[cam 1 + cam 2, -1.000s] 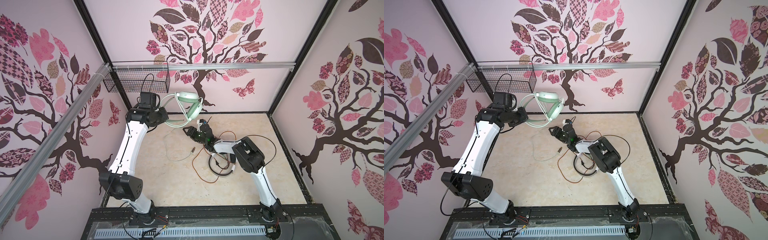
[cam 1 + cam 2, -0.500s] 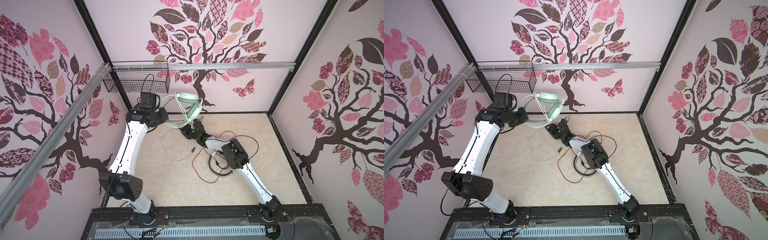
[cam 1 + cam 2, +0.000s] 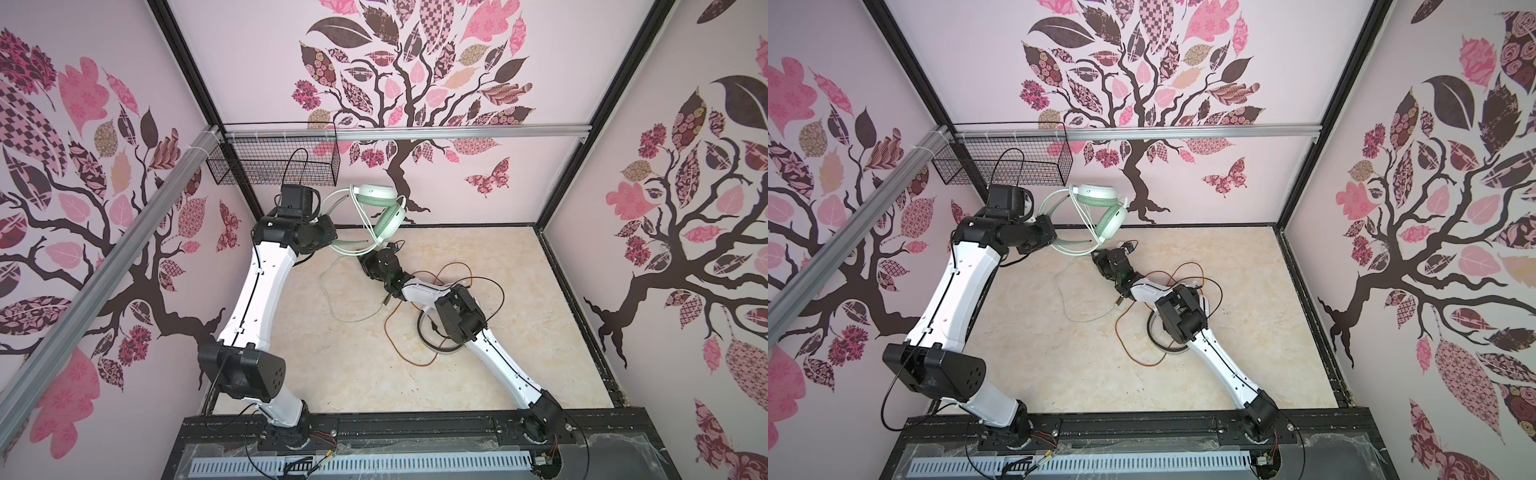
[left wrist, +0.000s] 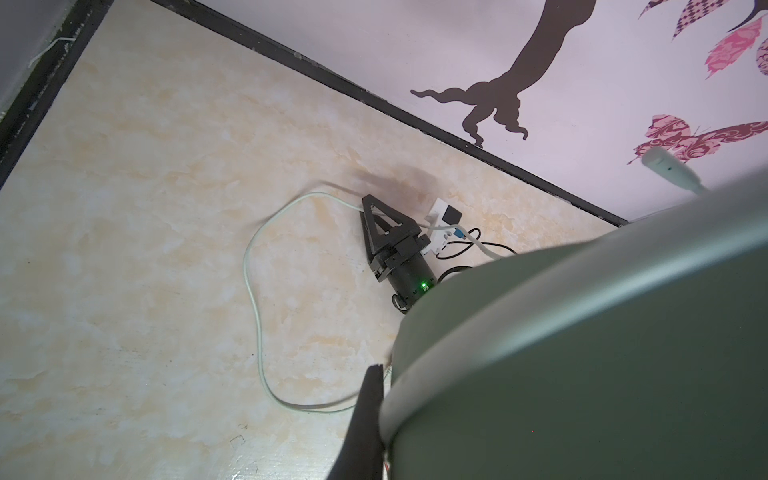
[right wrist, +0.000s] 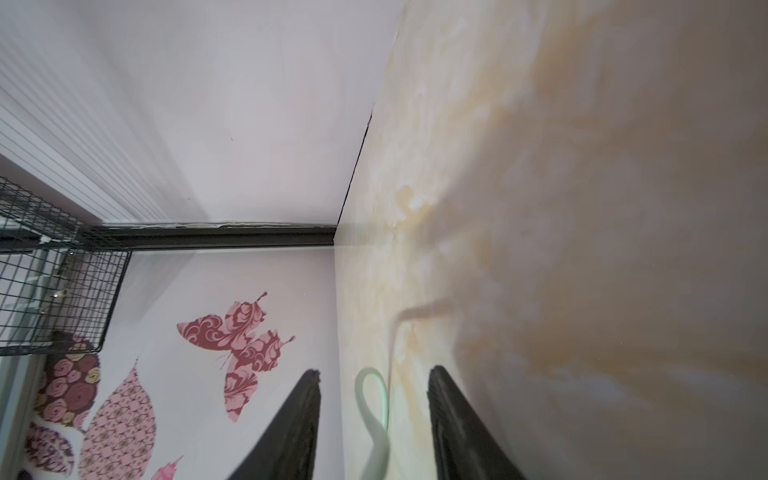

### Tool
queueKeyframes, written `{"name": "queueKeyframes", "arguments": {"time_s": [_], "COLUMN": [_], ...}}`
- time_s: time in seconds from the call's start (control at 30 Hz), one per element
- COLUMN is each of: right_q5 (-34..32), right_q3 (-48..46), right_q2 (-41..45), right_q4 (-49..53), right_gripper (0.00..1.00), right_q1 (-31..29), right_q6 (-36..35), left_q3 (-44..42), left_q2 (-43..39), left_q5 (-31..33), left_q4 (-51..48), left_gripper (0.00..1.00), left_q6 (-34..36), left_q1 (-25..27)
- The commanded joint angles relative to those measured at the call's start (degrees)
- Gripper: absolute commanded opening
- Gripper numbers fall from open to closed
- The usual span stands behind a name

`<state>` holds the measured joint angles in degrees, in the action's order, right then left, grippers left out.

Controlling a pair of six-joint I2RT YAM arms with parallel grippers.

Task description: Wrap the headphones

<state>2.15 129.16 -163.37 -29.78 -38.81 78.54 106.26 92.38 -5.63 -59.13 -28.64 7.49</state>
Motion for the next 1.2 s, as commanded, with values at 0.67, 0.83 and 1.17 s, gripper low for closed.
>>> {"name": "queueKeyframes", "arguments": {"time_s": [0.67, 0.83, 1.17], "right_q5": [8.6, 4.5, -6.2], "right_q3": [-64.3, -75.1, -83.6], "right_q2": [45.4, 61.1, 85.5], "right_q4": [-1.1, 7.6, 26.9], "right_gripper": [0.0, 0.0, 0.0], "right_q1": [0.9, -3.0, -12.1], "right_q6": [-33.6, -41.7, -51.1], "left_q3": [4.4, 4.5, -0.5], "left_q2": [-5.5, -7.8, -13.0], "left_q5": [-7.8, -2.0, 4.7], "left_q4": [2.9, -0.1, -2.7], "left_gripper": [0.0, 0.0, 0.0], "left_q6": [-12.1, -11.2, -8.7], "left_q1": [-0.4, -0.5, -0.5]}}
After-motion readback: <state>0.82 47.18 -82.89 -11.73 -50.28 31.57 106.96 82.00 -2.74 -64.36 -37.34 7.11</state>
